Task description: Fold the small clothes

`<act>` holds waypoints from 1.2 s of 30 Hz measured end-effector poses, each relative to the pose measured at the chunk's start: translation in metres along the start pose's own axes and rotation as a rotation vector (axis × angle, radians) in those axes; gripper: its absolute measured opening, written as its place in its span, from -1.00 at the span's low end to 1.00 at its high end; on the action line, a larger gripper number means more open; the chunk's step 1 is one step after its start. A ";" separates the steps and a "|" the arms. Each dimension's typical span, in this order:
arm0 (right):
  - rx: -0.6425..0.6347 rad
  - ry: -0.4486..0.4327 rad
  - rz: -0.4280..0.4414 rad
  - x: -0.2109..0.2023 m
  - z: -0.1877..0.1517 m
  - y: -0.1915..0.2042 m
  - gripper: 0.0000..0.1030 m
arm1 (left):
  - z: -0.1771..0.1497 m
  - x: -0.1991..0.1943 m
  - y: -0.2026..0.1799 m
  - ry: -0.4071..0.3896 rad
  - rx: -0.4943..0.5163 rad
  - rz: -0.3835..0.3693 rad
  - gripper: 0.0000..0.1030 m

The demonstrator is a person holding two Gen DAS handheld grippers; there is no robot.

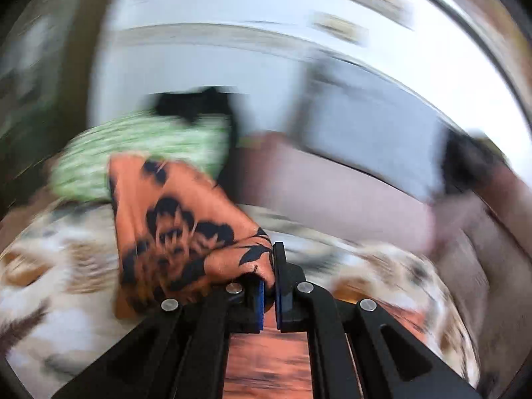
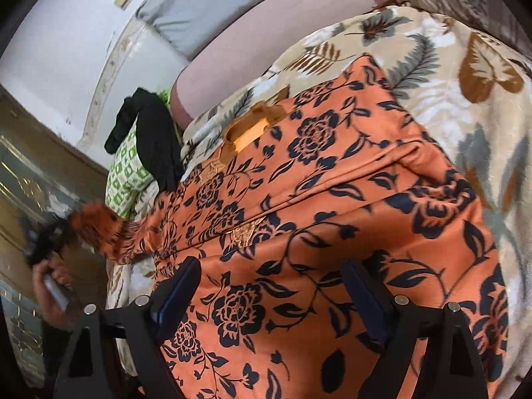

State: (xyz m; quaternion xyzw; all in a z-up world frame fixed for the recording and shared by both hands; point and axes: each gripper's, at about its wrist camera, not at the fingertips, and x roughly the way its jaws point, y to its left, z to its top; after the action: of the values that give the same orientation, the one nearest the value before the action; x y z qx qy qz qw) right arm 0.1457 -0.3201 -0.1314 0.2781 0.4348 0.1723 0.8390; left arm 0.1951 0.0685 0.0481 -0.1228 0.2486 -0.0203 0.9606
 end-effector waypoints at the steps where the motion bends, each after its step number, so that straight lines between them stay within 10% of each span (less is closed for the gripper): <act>1: 0.005 -0.013 0.002 -0.005 0.001 -0.002 0.72 | -0.008 0.009 -0.030 0.027 0.044 -0.048 -0.87; 2: 0.018 -0.032 0.006 -0.011 0.003 -0.006 0.72 | -0.025 0.026 -0.068 0.080 0.109 -0.103 -0.75; 4: 0.049 -0.048 0.017 -0.020 0.006 -0.015 0.73 | -0.061 0.060 -0.109 0.234 0.218 -0.210 0.20; 8: 0.082 -0.077 0.031 -0.038 0.015 -0.026 0.81 | -0.118 0.093 -0.098 0.473 0.213 -0.181 0.20; 17: 0.089 -0.056 0.114 0.002 0.077 -0.011 0.89 | -0.127 0.064 0.045 0.412 0.091 0.116 0.32; 22: 0.264 0.022 -0.054 0.066 0.118 -0.043 0.84 | -0.146 0.076 0.072 0.436 0.071 0.157 0.32; 29: 0.352 0.121 -0.083 0.108 0.116 -0.050 -0.80 | -0.162 0.093 0.084 0.474 0.061 0.170 0.32; 36: 0.138 -0.024 -0.189 0.054 0.109 -0.009 -0.88 | -0.142 0.063 0.095 0.367 0.007 0.179 0.32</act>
State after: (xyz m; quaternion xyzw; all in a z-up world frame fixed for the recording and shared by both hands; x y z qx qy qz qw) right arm 0.2664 -0.3333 -0.1199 0.2952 0.4598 0.0589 0.8355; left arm 0.1796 0.1226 -0.1249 -0.0910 0.4292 0.0422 0.8976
